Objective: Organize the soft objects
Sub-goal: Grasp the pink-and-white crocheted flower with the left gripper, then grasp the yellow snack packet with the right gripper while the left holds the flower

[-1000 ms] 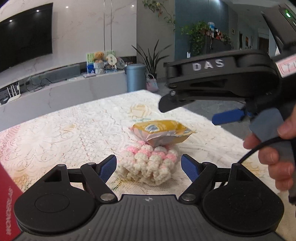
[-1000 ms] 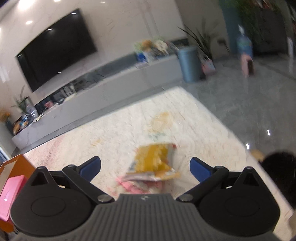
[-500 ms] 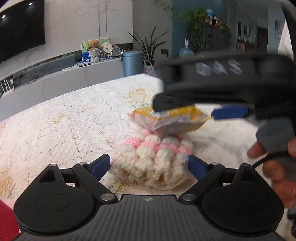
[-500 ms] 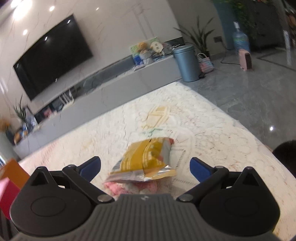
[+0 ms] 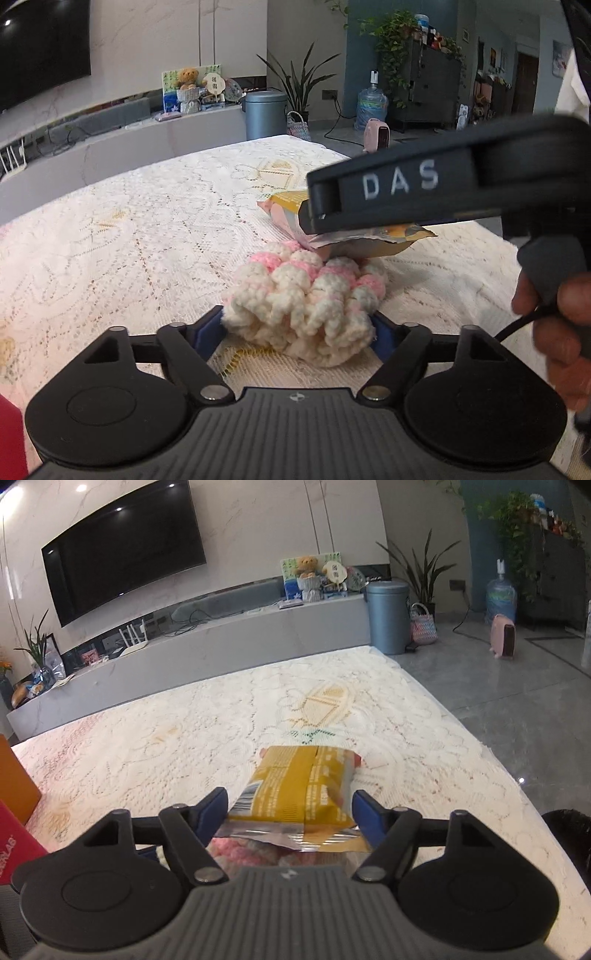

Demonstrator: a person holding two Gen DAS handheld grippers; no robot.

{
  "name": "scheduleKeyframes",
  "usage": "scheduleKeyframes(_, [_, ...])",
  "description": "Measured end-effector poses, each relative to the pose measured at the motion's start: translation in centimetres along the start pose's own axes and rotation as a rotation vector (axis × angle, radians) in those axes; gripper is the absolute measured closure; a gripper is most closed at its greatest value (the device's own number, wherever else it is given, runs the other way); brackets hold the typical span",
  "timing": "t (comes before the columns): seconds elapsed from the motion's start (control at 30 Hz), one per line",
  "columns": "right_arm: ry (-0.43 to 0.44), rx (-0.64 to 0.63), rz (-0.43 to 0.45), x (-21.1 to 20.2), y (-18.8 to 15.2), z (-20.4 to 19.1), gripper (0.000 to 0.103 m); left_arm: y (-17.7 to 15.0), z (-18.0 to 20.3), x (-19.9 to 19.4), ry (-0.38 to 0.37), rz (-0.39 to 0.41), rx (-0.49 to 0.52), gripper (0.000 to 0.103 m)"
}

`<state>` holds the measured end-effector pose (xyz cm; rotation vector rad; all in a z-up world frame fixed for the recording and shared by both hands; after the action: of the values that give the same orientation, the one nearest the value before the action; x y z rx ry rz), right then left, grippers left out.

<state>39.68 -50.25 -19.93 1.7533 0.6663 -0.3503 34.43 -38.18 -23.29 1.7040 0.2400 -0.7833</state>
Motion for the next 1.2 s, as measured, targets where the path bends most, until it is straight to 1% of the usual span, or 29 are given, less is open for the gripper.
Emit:
scheduleKeyframes(0.03, [0.016, 0.021, -0.011, -0.2, 0.0, 0.3, 0.037, 0.0, 0.2, -0.1, -0.002, 0.004, 0.001, 0.025])
scheduleKeyframes(0.07, [0.036, 0.047, -0.019, -0.4, 0.0, 0.6, 0.043, 0.0, 0.2, -0.3, 0.000, 0.005, -0.002, 0.028])
scheduleKeyframes(0.13, [0.065, 0.086, -0.027, -1.2, 0.4, 1.2, 0.045, -0.1, 0.3, -0.6, 0.011, 0.005, -0.011, 0.037])
scheduleKeyframes(0.23, [0.069, 0.067, -0.019, -2.8, 1.3, 1.6, 0.045, -0.3, 0.1, -1.3, 0.022, 0.000, -0.023, 0.043])
scheduleKeyframes(0.27, [0.066, 0.062, -0.026, -3.2, 1.5, 1.7, 0.046, -0.4, 0.0, -1.7, 0.028, -0.001, -0.027, 0.043])
scheduleKeyframes(0.3, [0.062, 0.055, -0.044, -3.6, 1.7, 1.7, 0.046, -0.4, -0.2, -2.2, 0.036, 0.000, -0.032, 0.044])
scheduleKeyframes(0.33, [0.062, 0.038, -0.072, -3.9, 1.7, 1.6, 0.050, -0.7, -0.4, -2.8, 0.044, 0.002, -0.039, 0.044])
scheduleKeyframes(0.37, [0.071, 0.026, -0.100, -4.3, 1.5, 1.4, 0.058, -0.9, -0.8, -3.4, 0.051, 0.000, -0.051, 0.044])
scheduleKeyframes(0.4, [0.091, 0.030, -0.114, -4.7, 1.5, 1.3, 0.080, -1.4, -1.2, -3.8, 0.062, -0.013, -0.072, 0.044])
scheduleKeyframes(0.43, [0.108, 0.043, -0.109, -5.3, 1.7, 1.2, 0.103, -2.0, -1.6, -4.0, 0.075, -0.040, -0.100, 0.044])
scheduleKeyframes(0.47, [0.129, 0.048, -0.100, -5.8, 1.8, 1.0, 0.103, -2.6, -2.0, -4.2, 0.081, -0.057, -0.130, 0.044])
scheduleKeyframes(0.5, [0.144, 0.037, -0.110, -6.1, 1.8, 0.7, 0.103, -2.9, -2.2, -4.7, 0.085, -0.047, -0.137, 0.044])
scheduleKeyframes(0.53, [0.142, 0.013, -0.129, -6.1, 1.6, 0.4, 0.101, -3.0, -2.4, -5.1, 0.090, -0.050, -0.137, 0.043])
scheduleKeyframes(0.57, [0.119, 0.000, -0.128, -6.1, 1.4, 0.4, 0.098, -3.1, -2.5, -5.3, 0.093, -0.053, -0.134, 0.043])
scheduleKeyframes(0.6, [0.100, 0.020, -0.122, -5.9, 1.2, 0.5, 0.095, -3.2, -2.5, -5.4, 0.095, -0.056, -0.136, 0.039])
scheduleKeyframes(0.63, [0.094, 0.059, -0.125, -5.7, 1.0, 0.8, 0.079, -3.1, -2.5, -5.4, 0.096, -0.057, -0.140, 0.038])
scheduleKeyframes(0.67, [0.092, 0.092, -0.126, -5.6, 0.8, 1.1, 0.052, -2.9, -2.7, -5.4, 0.099, -0.055, -0.138, 0.037])
scheduleKeyframes(0.7, [0.086, 0.110, -0.123, -5.4, 0.7, 1.3, 0.042, -2.9, -2.6, -5.4, 0.103, -0.054, -0.126, 0.037])
scheduleKeyframes(0.73, [0.077, 0.119, -0.118, -5.3, 0.6, 1.5, 0.035, -2.8, -2.5, -5.3, 0.107, -0.052, -0.111, 0.035])
scheduleKeyframes(0.8, [0.059, 0.143, -0.117, -5.2, 0.3, 2.0, 0.035, -2.6, -2.3, -5.2, 0.111, -0.045, -0.085, 0.033])
scheduleKeyframes(0.87, [0.063, 0.172, -0.104, -4.9, 0.2, 2.4, 0.035, -2.5, -2.1, -4.9, 0.113, -0.038, -0.073, 0.028])
scheduleKeyframes(0.9, [0.060, 0.186, -0.106, -4.6, 0.1, 2.6, 0.035, -2.8, -2.1, -5.0, 0.115, -0.035, -0.072, 0.024])
scheduleKeyframes(1.0, [0.032, 0.176, -0.149, -3.5, -0.8, 2.8, 0.031, -2.6, -2.7, -4.8, 0.106, -0.025, -0.108, 0.015])
scheduleKeyframes(1.1, [0.023, 0.154, -0.182, -2.3, -1.8, 2.5, 0.030, -2.2, -3.0, -4.4, 0.092, -0.010, -0.122, 0.012])
scheduleKeyframes(1.17, [0.040, 0.154, -0.198, -1.6, -2.4, 2.2, 0.022, -2.1, -3.0, -4.1, 0.082, -0.002, -0.105, 0.009])
scheduleKeyframes(1.2, [0.047, 0.151, -0.203, -1.3, -2.7, 2.1, 0.021, -2.1, -3.0, -3.8, 0.074, -0.005, -0.096, 0.007])
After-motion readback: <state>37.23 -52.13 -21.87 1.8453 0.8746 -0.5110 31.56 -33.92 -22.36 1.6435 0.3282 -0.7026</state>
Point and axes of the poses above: each gripper's, at about its wrist camera, not at the fingertips, and x roughly the way its jaws point, z to its right, y to its top, the point moved 8 cm from there along x, roughly the way its jaws point, and after that the axes turned 6 degrees about y, right-handed, at the moved point
